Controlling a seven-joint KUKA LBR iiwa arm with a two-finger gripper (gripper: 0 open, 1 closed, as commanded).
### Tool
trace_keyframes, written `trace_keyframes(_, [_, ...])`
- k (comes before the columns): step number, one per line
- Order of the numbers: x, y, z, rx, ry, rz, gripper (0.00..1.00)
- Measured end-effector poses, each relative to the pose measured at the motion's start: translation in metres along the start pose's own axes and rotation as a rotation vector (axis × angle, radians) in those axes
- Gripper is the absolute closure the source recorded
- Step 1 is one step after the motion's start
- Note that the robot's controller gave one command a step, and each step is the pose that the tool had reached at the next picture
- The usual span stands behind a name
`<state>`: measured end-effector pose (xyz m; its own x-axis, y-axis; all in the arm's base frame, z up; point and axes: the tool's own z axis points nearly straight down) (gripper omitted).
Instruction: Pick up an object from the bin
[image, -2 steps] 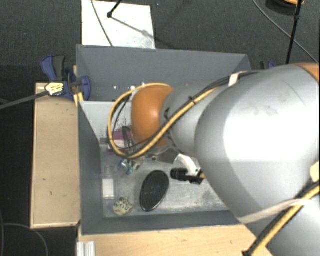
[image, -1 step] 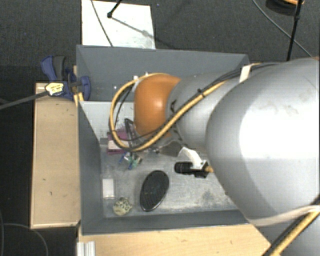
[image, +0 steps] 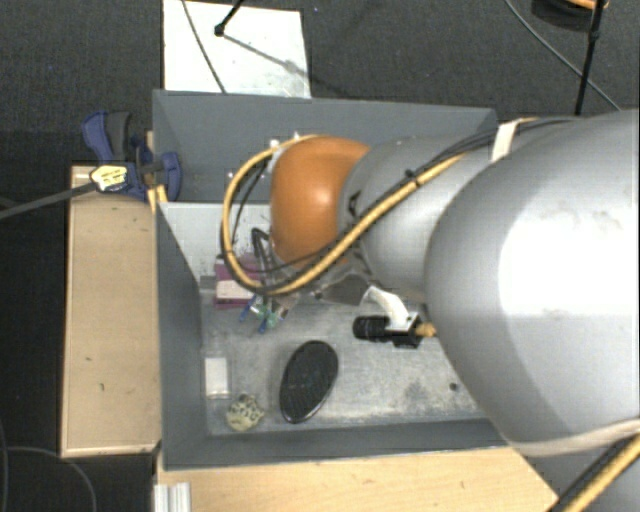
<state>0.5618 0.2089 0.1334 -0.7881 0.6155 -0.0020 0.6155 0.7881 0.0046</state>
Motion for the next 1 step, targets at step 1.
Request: trace_keyframes(1, [-0.0013,0.0019,-0.0579,-0.002,-0.001,-0.006,1.0])
